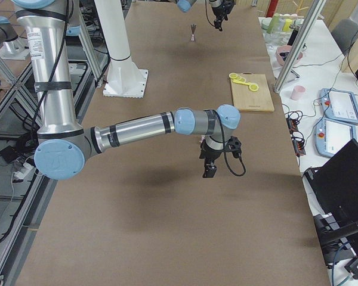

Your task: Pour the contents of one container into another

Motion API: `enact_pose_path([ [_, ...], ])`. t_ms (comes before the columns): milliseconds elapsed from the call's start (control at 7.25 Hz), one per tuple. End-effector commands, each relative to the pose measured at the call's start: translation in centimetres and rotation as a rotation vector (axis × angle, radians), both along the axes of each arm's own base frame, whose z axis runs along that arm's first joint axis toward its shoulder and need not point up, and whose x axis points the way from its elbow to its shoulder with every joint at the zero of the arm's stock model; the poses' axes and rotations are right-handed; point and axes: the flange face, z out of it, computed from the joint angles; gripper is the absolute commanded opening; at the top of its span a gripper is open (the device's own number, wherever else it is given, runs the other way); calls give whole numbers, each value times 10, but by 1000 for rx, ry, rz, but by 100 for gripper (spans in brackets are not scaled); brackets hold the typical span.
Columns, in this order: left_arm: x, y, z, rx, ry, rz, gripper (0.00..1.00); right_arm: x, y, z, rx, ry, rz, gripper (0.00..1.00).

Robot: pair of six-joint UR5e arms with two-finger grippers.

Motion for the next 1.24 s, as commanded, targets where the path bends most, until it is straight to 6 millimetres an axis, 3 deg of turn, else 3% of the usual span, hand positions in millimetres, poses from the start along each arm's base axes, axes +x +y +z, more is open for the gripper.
enact_pose_path([
  [0, -28, -18, 18, -38, 89, 86, 97, 6, 7, 15, -6, 3, 5, 100],
  [138, -56, -23, 39, -52, 118, 65, 97, 13, 8, 23, -9, 2, 20, 100],
  [276, -81, -27, 42, -60, 177, 165, 97, 43, 14, 33, -23, -7, 79, 100],
  [414, -122, -29, 62, -62, 201, 197, 97, 44, 13, 33, 1, -10, 78, 100],
  [552, -159, -25, 97, -69, 193, 219, 97, 46, 20, 40, 4, -10, 78, 100],
  [690, -198, -18, 131, -89, 184, 210, 98, 66, 33, 52, 27, -14, 109, 100],
  [828, -225, -8, 161, -133, 180, 168, 99, 74, 55, 70, 52, -28, 128, 100],
  [966, -250, 7, 196, -191, 178, 124, 99, 74, 65, 80, 73, -38, 127, 100],
  [1103, -265, 30, 228, -270, 248, 118, 99, 74, 63, 75, 120, -42, 123, 100],
])
